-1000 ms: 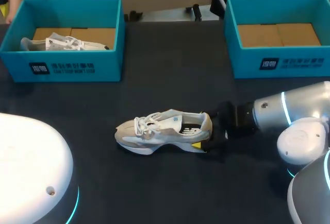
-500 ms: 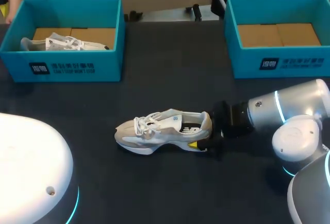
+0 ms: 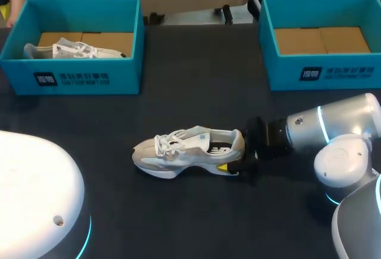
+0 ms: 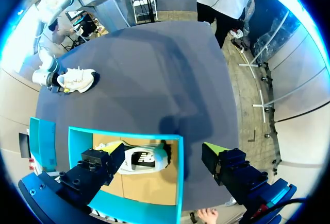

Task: Take the shoe out of the shoebox, open the shoe tongue, remove and reinsert the insole, then place the shoe into the shoebox

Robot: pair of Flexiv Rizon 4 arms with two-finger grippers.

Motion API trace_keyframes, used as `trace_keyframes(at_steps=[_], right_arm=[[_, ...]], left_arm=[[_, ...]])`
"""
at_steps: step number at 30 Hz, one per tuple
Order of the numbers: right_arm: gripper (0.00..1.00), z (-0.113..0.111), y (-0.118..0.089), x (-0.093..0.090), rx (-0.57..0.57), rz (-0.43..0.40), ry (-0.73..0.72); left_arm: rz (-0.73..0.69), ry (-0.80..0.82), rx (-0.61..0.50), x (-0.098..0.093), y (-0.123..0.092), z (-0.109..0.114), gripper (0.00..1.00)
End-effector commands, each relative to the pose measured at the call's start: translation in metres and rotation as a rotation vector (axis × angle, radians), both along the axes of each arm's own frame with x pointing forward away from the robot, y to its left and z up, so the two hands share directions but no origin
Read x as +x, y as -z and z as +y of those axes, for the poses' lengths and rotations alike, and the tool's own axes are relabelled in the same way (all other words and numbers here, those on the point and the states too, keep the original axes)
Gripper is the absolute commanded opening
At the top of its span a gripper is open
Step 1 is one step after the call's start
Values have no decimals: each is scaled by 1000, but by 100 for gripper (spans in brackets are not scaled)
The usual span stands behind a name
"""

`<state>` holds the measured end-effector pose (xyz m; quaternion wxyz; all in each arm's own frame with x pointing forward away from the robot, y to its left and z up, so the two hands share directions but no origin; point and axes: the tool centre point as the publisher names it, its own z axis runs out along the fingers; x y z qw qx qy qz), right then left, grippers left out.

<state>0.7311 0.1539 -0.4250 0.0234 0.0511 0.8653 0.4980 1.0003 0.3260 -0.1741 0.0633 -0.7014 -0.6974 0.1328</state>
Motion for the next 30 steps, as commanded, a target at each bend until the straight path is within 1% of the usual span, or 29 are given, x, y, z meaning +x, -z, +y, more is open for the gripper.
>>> trace_keyframes(at_steps=[1, 3, 4, 6, 7, 8, 9, 11, 12, 13, 15, 16, 17, 18, 19, 20, 22, 27, 28, 30], right_arm=[[0, 6, 6, 1, -3, 1, 1], [0, 6, 6, 1, -3, 1, 1], [0, 6, 6, 1, -3, 1, 1], [0, 6, 6, 1, -3, 1, 1], [0, 6, 6, 1, -3, 1, 1], [0, 6, 6, 1, -3, 1, 1], [0, 6, 6, 1, -3, 1, 1], [0, 6, 6, 1, -3, 1, 1], [0, 6, 6, 1, -3, 1, 1], [0, 6, 6, 1, -3, 1, 1], [0, 6, 6, 1, -3, 1, 1], [0, 6, 6, 1, -3, 1, 1], [0, 6, 6, 1, -3, 1, 1], [0, 6, 6, 1, -3, 1, 1], [0, 6, 6, 1, -3, 1, 1], [0, 6, 6, 1, -3, 1, 1], [0, 6, 6, 1, -3, 1, 1], [0, 6, 6, 1, -3, 1, 1], [0, 6, 6, 1, -3, 1, 1], [0, 6, 6, 1, -3, 1, 1]], left_arm=[[-2, 2, 2, -1, -1, 0, 100], [-2, 2, 2, -1, -1, 0, 100], [4, -56, -2, -2, -2, -4, 100], [-44, -149, 6, -9, -7, -13, 100], [-17, -208, 9, -8, -9, -17, 100], [-35, -280, 21, -5, -10, -21, 100], [-62, -349, 35, -5, -11, -24, 100], [-33, -445, 33, -6, -14, -29, 100], [-102, -505, 72, -8, -13, -33, 100], [-82, -543, 63, -9, -13, -36, 100], [-141, -664, 97, -12, -13, -42, 100], [-116, -699, 86, -12, -13, -45, 100], [-166, -787, 120, -13, -12, -48, 100], [-157, -795, 112, -14, -11, -52, 100], [-166, -832, 143, -16, -9, -58, 100], [-210, -855, 175, -17, -7, -64, 100], [-234, -887, 220, -22, -3, -76, 100], [-335, -991, 259, -35, -4, -103, 100], [-343, -977, 240, -39, -5, -108, 100], [-343, -977, 240, -39, -5, -108, 100]])
